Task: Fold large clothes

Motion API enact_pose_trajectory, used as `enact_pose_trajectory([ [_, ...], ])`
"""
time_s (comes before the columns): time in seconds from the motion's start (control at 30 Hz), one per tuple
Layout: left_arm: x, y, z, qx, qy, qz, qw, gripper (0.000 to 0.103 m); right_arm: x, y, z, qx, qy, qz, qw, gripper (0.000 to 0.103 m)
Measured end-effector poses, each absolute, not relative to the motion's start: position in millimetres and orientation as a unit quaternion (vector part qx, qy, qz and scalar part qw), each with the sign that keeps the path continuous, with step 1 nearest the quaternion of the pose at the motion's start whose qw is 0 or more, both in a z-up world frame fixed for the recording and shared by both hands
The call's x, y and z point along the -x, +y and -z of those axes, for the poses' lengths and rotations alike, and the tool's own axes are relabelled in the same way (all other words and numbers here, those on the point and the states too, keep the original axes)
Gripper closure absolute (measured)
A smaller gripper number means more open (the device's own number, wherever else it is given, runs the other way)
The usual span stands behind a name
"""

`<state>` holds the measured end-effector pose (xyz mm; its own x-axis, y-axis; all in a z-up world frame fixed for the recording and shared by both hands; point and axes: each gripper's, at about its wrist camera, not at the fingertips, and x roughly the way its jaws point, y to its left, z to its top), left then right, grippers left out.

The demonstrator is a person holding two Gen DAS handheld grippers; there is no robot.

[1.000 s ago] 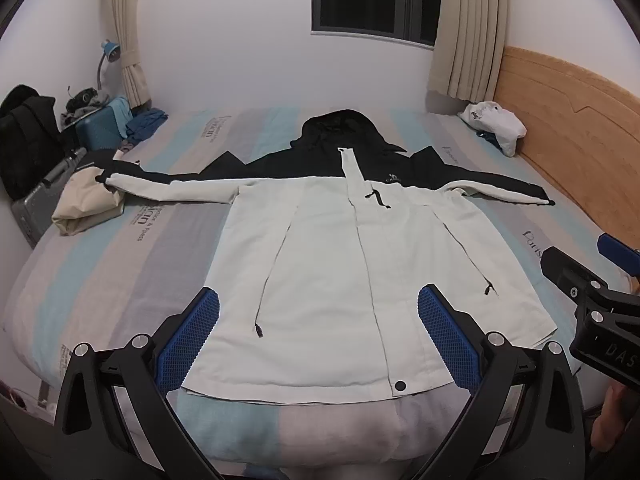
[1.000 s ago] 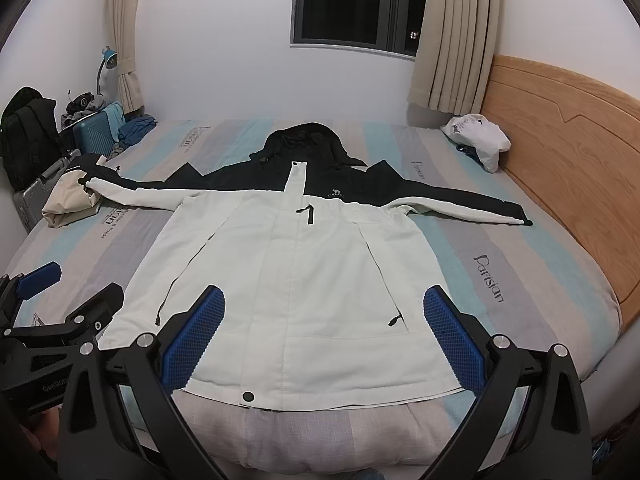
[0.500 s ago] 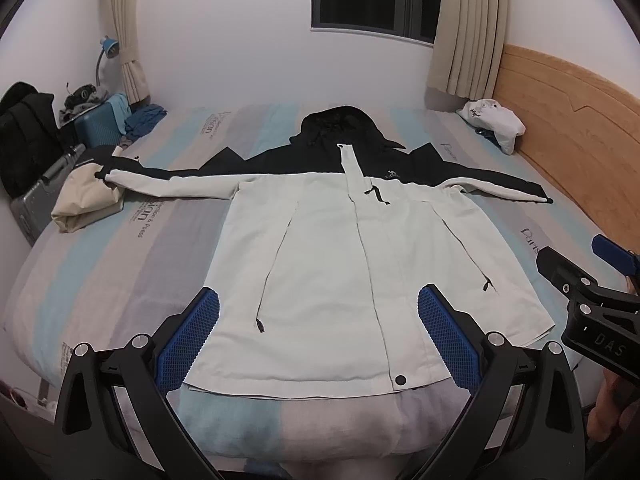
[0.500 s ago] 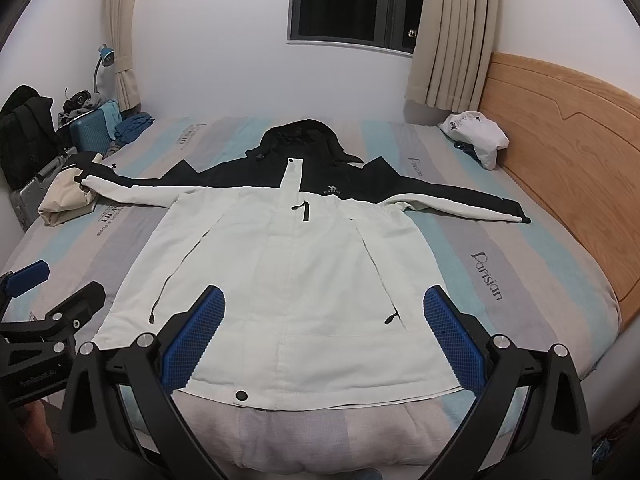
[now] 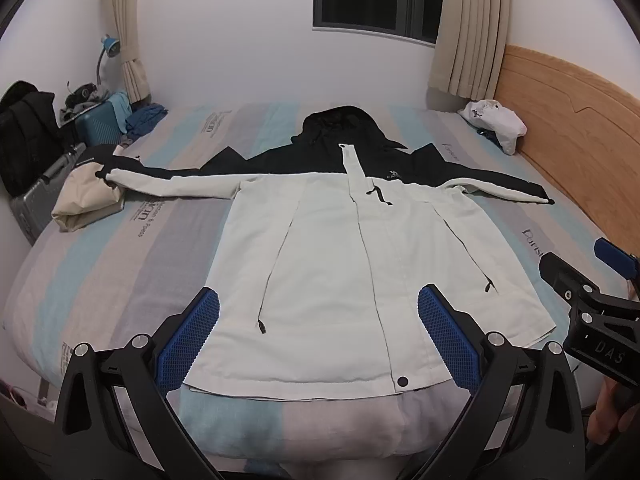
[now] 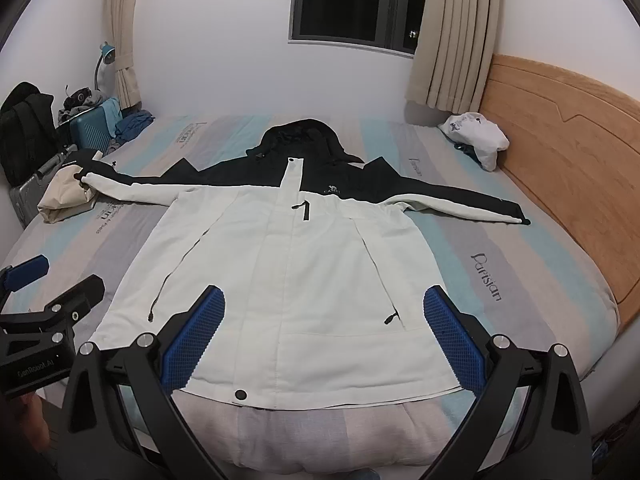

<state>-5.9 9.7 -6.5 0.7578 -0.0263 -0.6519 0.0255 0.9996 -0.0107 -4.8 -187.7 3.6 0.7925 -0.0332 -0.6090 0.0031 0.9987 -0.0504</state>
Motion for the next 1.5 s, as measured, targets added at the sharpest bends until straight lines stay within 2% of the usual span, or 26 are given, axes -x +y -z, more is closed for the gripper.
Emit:
enact_pose_trajectory([
  [0.83, -10.4, 12.4, 14.3, 0.002, 0.347, 0.017, 0.938, 0.006, -3.3, -182.4, 5.5, 0.028, 0.328, 0.02, 0.944, 0.007],
  [1.17, -128.4, 23.7, 38.8, 0.005, 0.363, 0.014, 0.932, 0.006, -119.8, -190.1, 34.9, 0.01, 0.362, 0.027, 0.932, 0.007],
  [1.5, -219.8, 25.8, -22.0, -0.023, 0.427, 0.032, 0.903, 0.006, -221.7, -181.4, -26.5, 0.017, 0.438, 0.024, 0.898, 0.007],
])
